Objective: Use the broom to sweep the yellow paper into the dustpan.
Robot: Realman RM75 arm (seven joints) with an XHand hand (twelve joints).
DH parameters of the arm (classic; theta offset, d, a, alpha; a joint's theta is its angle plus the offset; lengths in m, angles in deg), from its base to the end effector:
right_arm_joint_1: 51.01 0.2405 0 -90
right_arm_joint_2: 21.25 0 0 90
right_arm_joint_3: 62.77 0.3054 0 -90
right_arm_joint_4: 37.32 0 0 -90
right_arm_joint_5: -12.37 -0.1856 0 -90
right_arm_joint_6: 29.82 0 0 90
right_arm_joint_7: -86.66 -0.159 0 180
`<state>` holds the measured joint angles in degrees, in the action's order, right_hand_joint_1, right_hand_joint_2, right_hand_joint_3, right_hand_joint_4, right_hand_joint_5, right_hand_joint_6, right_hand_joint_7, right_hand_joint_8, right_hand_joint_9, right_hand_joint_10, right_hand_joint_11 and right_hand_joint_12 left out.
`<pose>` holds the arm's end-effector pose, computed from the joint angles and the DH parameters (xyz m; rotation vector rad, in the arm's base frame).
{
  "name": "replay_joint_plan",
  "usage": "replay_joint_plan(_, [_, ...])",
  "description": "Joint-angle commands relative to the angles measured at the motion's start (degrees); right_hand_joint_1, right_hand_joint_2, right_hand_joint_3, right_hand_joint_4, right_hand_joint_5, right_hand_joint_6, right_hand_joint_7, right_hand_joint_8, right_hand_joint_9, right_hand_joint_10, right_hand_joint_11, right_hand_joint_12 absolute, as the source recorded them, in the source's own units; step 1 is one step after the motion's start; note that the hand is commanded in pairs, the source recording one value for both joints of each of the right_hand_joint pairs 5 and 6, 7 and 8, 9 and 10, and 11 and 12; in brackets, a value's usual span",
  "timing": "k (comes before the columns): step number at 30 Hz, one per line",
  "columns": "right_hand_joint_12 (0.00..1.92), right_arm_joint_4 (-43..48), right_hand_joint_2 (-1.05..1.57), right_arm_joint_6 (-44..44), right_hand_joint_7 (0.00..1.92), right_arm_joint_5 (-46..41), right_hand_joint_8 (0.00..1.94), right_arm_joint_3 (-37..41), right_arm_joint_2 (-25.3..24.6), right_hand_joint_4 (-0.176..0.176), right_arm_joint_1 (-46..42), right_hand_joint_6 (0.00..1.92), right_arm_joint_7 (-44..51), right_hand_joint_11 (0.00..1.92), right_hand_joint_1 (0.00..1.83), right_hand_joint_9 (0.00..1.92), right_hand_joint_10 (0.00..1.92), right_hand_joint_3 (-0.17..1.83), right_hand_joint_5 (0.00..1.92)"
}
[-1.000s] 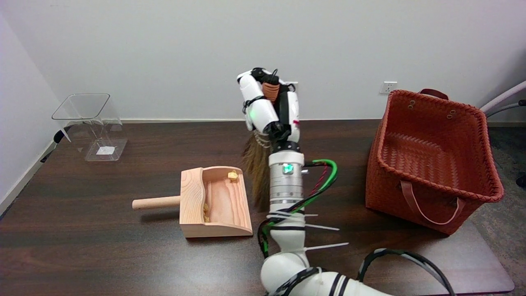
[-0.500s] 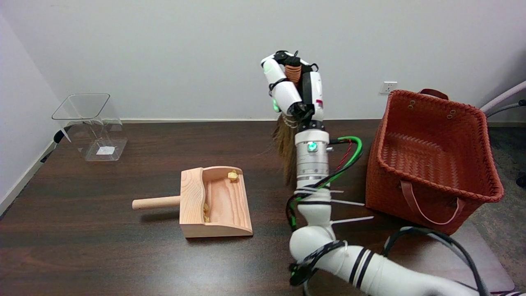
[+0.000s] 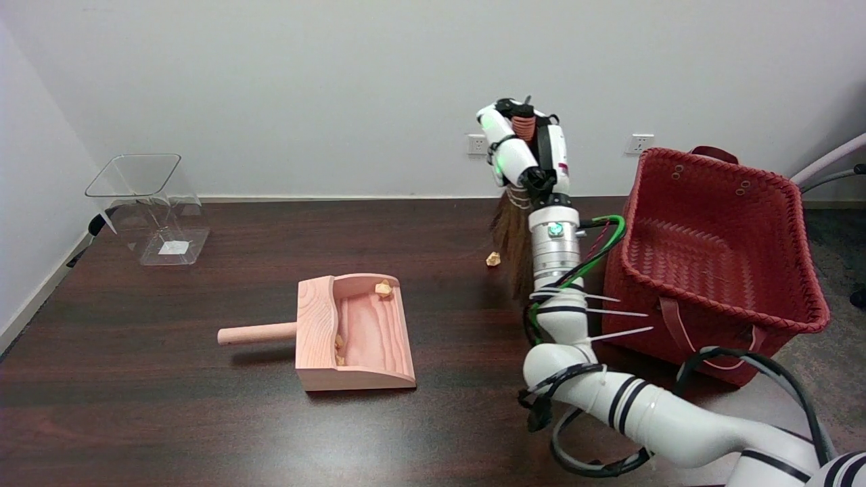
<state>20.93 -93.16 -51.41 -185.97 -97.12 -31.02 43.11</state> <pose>-0.2642 -0.3943 0.3049 1.3187 -0.5550 1.5975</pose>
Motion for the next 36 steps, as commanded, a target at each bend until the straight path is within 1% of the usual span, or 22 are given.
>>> replay_joint_plan(1, [1.92,-22.99,1.57,2.08,1.92,4.56,1.92,1.83,4.12,0.0,6.32,1.92,-15.99,1.92,0.8,1.92,1.92,0.75,1.92])
replay_joint_plan(9, [1.92,-33.0,1.57,1.74,1.92,12.85,1.92,1.83,2.96,0.0,10.4,1.92,-23.14,1.92,0.76,1.92,1.92,0.82,1.92])
replay_joint_plan(17, [1.92,-34.97,1.54,0.64,1.92,16.3,1.92,1.69,1.11,0.0,11.71,1.92,-25.27,1.92,0.75,1.92,1.92,0.83,1.92])
replay_joint_plan(23, [1.92,-33.53,1.54,1.45,1.92,16.34,1.92,1.51,-1.15,0.0,10.02,1.92,-28.53,1.92,0.74,1.92,1.92,0.81,1.92])
replay_joint_plan(27, [1.92,-31.77,1.56,2.06,1.92,16.05,1.92,1.89,-4.59,0.0,8.05,1.92,-31.44,1.92,0.73,1.92,1.92,0.78,1.92])
replay_joint_plan(31, [1.92,-29.94,1.57,2.37,1.92,15.76,1.92,2.07,-6.8,0.0,6.16,1.92,-33.84,1.92,0.73,1.92,1.92,0.77,1.92])
replay_joint_plan(36, [1.92,-22.83,1.57,5.06,1.92,13.11,1.92,1.83,-7.08,0.0,3.62,1.92,-33.72,1.92,0.74,1.92,1.92,0.7,1.92])
